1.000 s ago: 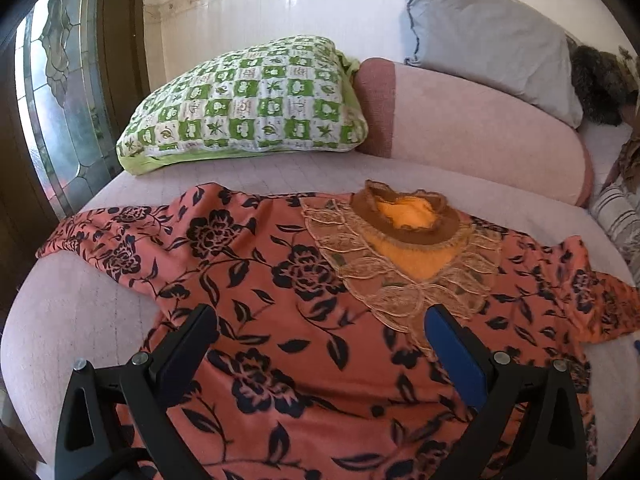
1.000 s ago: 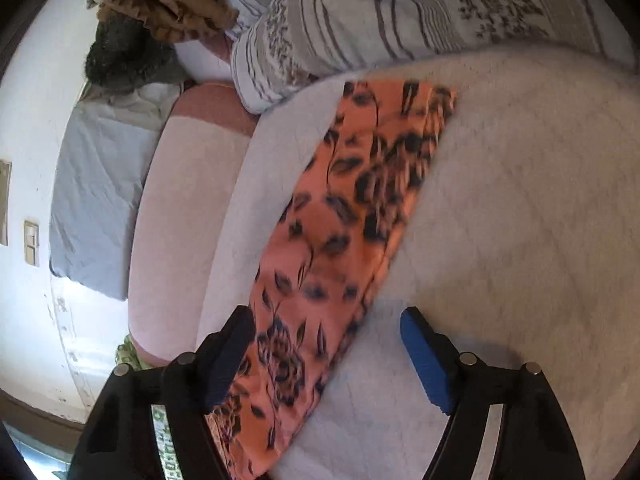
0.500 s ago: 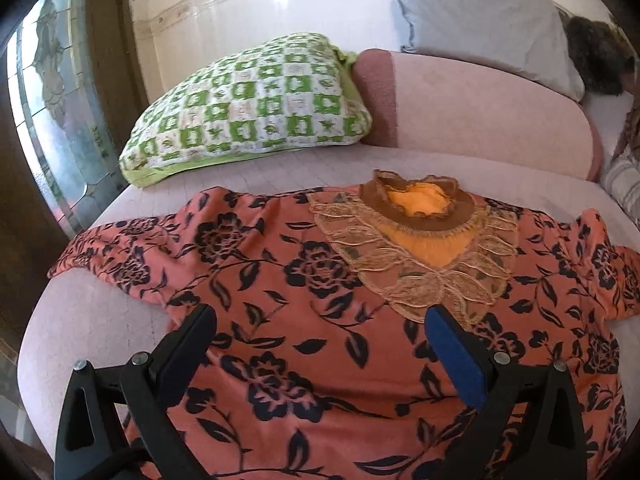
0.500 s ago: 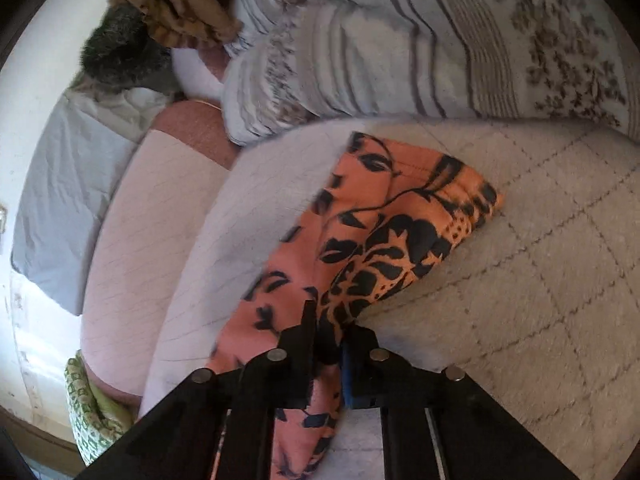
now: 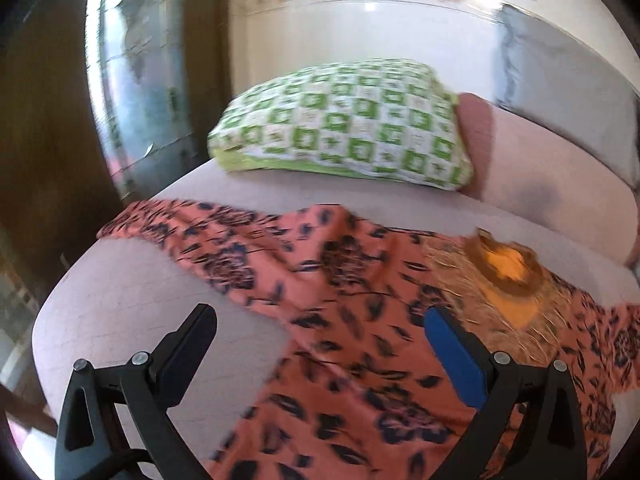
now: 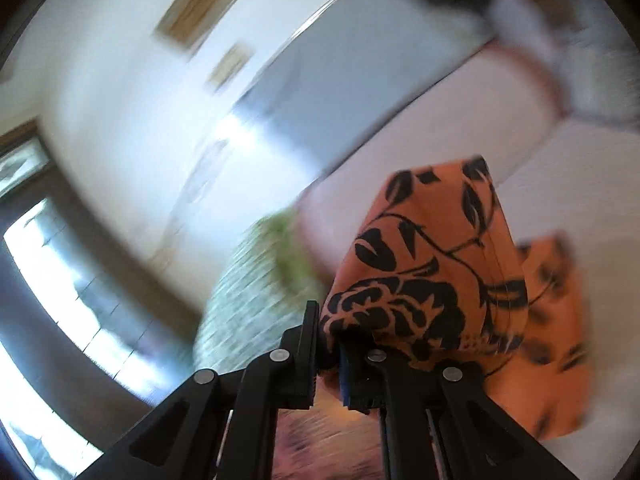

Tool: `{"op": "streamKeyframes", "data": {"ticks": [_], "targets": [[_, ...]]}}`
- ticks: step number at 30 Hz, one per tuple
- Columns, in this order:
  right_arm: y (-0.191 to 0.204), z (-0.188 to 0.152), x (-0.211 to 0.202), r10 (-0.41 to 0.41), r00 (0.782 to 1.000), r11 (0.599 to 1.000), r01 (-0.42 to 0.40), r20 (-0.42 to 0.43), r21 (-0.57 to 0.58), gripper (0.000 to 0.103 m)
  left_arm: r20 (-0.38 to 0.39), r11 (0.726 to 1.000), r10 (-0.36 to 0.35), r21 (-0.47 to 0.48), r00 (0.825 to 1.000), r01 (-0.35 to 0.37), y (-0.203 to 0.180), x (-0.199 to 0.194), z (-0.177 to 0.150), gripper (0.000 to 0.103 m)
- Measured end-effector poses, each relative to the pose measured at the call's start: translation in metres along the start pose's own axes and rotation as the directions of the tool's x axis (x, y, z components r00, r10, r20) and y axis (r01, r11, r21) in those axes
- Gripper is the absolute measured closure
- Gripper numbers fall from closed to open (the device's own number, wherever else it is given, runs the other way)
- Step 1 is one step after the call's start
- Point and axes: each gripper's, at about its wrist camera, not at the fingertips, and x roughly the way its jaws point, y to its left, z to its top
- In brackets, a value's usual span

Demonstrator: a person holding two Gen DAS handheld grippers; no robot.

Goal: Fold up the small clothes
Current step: 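Grasp the sleeve cuff with the right gripper and lift it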

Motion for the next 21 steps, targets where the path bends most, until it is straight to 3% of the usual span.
{"op": "streamKeyframes", "data": {"ticks": [3,5,7,9,11,13,15,17,21], "targets": [[0.044,-0.054,0.065,0.07,0.986,0.998,-0.067,-0.153,0.02,0.091,-0.023,0.997,0.036,-0.074,0.999,-0.038,0.032,0.005,0.006,0.0],[0.058,-0.098,0.112,0.089,0.947,0.995,-0.07,-0.309,0.07,0.086,-0.04,0.991,0.056,-0.123,0.998,-0.061,0.053,0.009,0.009,0.0],[0.066,-0.148,0.157,0.125,0.858,0.988,-0.065,-0.499,0.137,0.072,-0.053,0.982,0.083,-0.166,0.995,-0.091,0.073,0.012,0.011,0.0],[0.065,-0.188,0.173,0.135,0.783,0.983,-0.029,-0.608,0.182,0.041,-0.069,0.973,0.111,-0.194,0.991,-0.122,0.086,0.016,0.013,0.0],[0.058,-0.202,0.168,0.171,0.768,0.976,-0.046,-0.617,0.213,0.039,-0.089,0.967,0.119,-0.217,0.989,-0.136,0.095,0.02,0.014,0.0],[0.047,-0.199,0.155,0.158,0.768,0.978,-0.038,-0.621,0.203,0.037,-0.107,0.963,0.102,-0.238,0.989,-0.125,0.098,0.023,0.015,0.0],[0.033,-0.183,0.132,0.106,0.797,0.986,-0.007,-0.594,0.168,0.032,-0.115,0.963,0.078,-0.247,0.99,-0.104,0.096,0.024,0.014,0.0],[0.014,-0.162,0.098,0.051,0.843,0.987,0.04,-0.536,0.156,0.032,-0.106,0.969,0.043,-0.24,0.993,-0.067,0.085,0.022,0.013,0.0],[-0.026,-0.143,0.056,0.033,0.903,0.967,0.08,-0.429,0.243,0.032,-0.08,0.986,-0.051,-0.159,0.995,0.038,0.045,0.018,0.011,0.0]]}}
